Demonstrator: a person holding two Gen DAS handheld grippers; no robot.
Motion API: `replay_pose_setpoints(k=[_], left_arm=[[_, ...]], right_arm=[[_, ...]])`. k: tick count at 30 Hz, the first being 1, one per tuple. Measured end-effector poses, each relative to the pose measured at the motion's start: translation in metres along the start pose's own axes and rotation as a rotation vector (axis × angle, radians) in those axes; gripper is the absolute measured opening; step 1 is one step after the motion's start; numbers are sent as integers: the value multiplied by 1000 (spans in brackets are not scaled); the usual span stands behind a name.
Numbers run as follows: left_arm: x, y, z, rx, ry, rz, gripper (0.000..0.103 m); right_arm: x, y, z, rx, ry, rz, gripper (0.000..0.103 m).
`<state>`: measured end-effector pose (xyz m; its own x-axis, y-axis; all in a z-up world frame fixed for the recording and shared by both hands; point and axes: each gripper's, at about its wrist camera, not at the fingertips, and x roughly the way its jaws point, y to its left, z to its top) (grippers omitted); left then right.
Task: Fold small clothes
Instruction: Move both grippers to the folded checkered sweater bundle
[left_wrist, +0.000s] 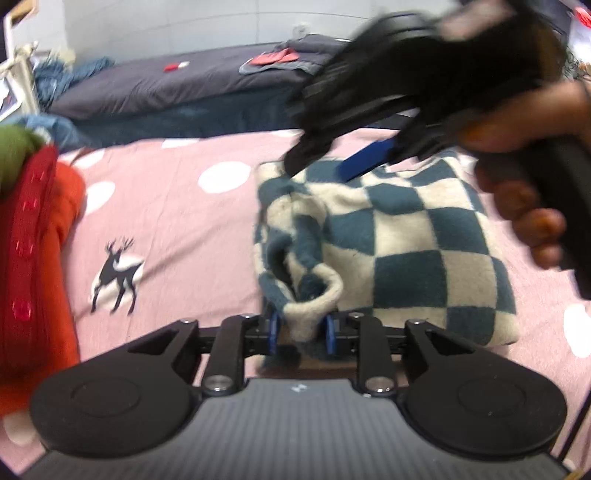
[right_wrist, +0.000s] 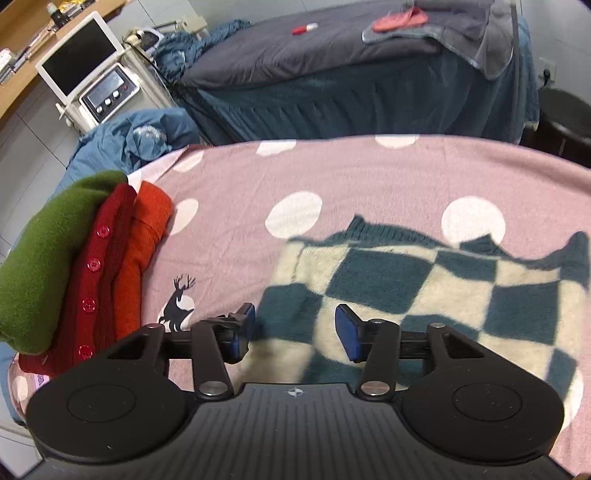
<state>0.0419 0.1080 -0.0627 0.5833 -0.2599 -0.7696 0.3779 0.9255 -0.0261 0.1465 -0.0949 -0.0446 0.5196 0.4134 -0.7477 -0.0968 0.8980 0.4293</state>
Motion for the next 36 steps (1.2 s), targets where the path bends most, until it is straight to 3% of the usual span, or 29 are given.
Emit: replay_pose_setpoints(k=[4, 7, 12, 19, 23, 29, 33, 36], left_arm=[[12, 13, -5, -55, 24, 0, 43], [24, 30, -9, -121, 60, -3, 47], [29, 48, -12, -252, 115, -42, 52], [42, 57, -17, -337, 179, -39, 62], [39, 50, -14, -307, 186, 0, 68], [15, 38, -7, -302, 172, 25, 89], [-1, 27, -4, -331, 181, -77, 103], [-5, 19, -6, -391, 209, -151, 103]], right_arm=[[-22, -6, -6, -32, -53, -37, 83], [-37, -14, -16, -67, -66, -73, 83], [-52, -31, -48, -122, -36, -135, 83], [-53, -48, -85, -239, 19, -220, 85], [-56, -55, -85, -203, 34, -222, 93], [-73, -63, -83, -123, 16, -205, 94], [-89, -75, -86, -44, 4, -174, 103], [-100, -86, -89, 25, -8, -151, 103]])
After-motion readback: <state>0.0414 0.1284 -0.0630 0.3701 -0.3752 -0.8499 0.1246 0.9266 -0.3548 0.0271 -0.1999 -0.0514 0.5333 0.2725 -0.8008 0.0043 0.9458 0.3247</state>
